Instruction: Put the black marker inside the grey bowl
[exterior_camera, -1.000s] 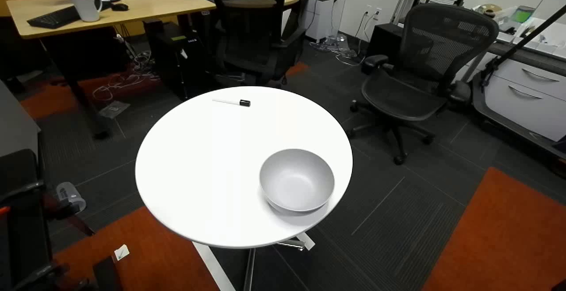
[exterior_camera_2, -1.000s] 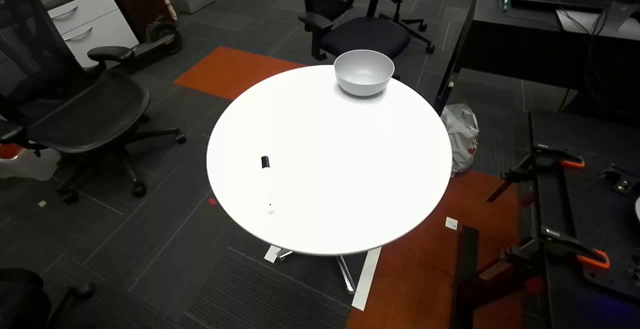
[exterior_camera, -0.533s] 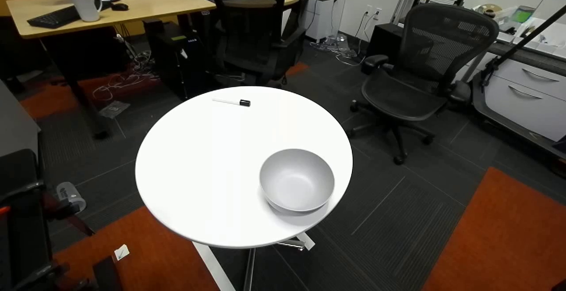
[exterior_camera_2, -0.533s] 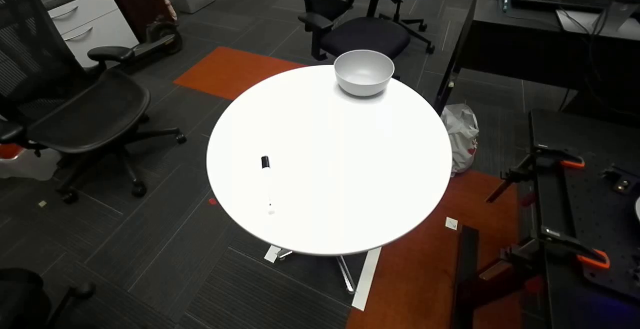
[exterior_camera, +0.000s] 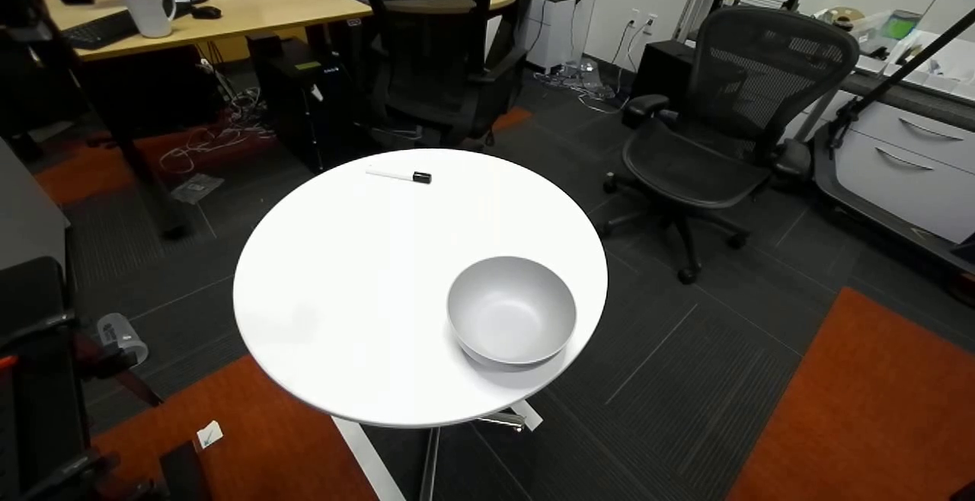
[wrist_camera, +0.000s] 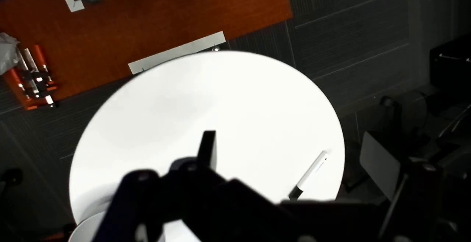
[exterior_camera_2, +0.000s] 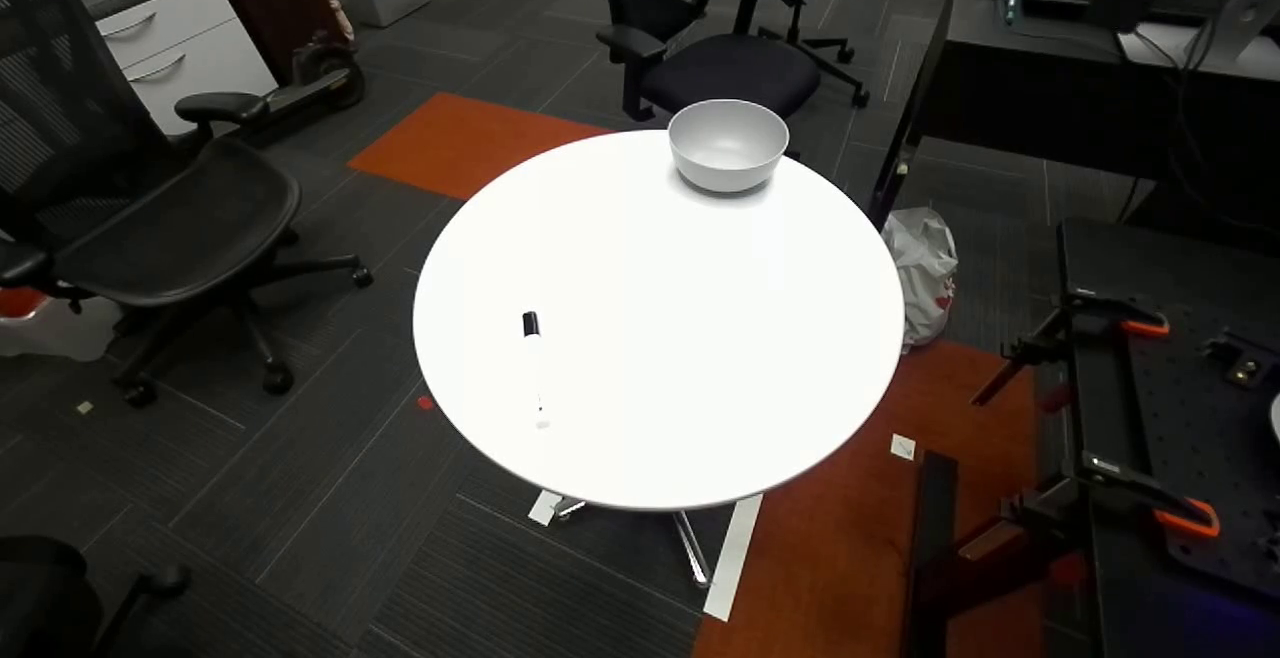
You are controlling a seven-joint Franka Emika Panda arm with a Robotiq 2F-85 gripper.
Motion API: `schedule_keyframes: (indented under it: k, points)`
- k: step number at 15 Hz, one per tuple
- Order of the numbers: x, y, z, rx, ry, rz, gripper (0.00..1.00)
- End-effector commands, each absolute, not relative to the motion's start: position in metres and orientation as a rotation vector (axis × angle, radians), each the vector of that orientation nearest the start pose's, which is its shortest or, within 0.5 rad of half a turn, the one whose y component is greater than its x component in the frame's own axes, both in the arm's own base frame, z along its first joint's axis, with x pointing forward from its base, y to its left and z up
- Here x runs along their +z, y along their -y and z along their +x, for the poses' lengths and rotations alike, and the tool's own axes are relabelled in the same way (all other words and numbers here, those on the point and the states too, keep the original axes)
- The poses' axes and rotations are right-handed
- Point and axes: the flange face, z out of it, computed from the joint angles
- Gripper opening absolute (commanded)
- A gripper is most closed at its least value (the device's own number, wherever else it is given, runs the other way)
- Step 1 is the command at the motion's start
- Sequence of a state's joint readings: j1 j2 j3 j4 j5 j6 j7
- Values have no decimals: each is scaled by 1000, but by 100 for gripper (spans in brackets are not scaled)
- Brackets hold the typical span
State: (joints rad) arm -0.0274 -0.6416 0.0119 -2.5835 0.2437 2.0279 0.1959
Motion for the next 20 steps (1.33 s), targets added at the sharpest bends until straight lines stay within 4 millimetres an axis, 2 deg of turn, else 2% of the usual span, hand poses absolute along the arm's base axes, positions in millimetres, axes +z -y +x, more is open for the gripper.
schedule_keyframes:
  k: [1,6,10,14,20]
  points:
    - [467,-43,420,-101,-546,-2849,100]
    - [451,-75,496,-79,-679,-2804,100]
    - [438,-93,546,-66,-846,-2742,100]
    - [414,-115,584,-107,-1018,-2682,100]
    - [358,-148,621,-98,-1165,-2691,100]
